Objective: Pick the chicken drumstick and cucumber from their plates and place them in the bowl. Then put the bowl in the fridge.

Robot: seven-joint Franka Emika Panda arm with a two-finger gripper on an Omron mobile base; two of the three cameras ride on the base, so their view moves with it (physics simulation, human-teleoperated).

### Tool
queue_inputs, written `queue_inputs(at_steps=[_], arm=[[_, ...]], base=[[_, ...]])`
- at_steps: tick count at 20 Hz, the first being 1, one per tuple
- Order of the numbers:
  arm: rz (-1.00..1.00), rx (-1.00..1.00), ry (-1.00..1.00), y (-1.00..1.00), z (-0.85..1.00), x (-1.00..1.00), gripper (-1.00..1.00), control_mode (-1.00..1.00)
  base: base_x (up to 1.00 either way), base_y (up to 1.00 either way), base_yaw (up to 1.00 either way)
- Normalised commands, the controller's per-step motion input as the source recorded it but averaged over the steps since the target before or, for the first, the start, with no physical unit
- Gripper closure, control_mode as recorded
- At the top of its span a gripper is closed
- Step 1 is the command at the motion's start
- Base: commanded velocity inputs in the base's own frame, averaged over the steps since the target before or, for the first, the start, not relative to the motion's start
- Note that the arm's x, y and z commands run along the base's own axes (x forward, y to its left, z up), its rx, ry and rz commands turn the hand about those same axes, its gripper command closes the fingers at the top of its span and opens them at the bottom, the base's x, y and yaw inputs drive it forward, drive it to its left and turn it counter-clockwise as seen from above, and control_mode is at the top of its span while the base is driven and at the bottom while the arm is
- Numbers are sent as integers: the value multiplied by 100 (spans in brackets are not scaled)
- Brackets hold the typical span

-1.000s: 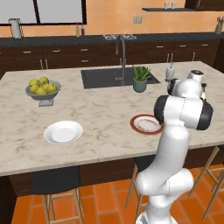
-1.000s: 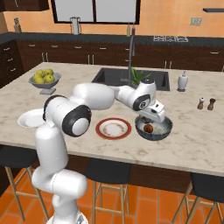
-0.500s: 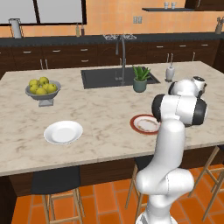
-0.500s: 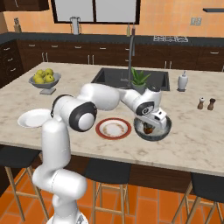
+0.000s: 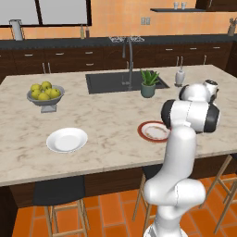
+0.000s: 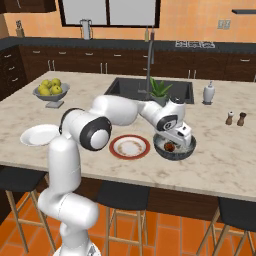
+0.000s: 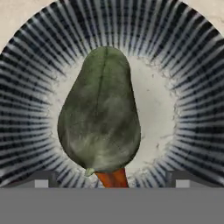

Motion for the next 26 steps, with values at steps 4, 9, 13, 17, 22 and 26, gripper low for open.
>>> queue_inputs(at_steps=[4, 9, 13, 17, 22, 26], arm=[[-3, 0, -4, 0, 55, -7, -100, -100], [-15, 0, -2, -28, 42, -31, -100, -100], [-31, 0, -1, -40, 0, -53, -100, -100], [-31, 7, 0, -35, 0, -34, -100, -100], [-10, 21, -13, -2, -2, -35, -100, -100], [0, 18, -6, 19, -28, -3, -100, -100]], base=[[0, 0, 0], [0, 0, 0], [0, 0, 0], [0, 0, 0], [0, 0, 0], [0, 0, 0]])
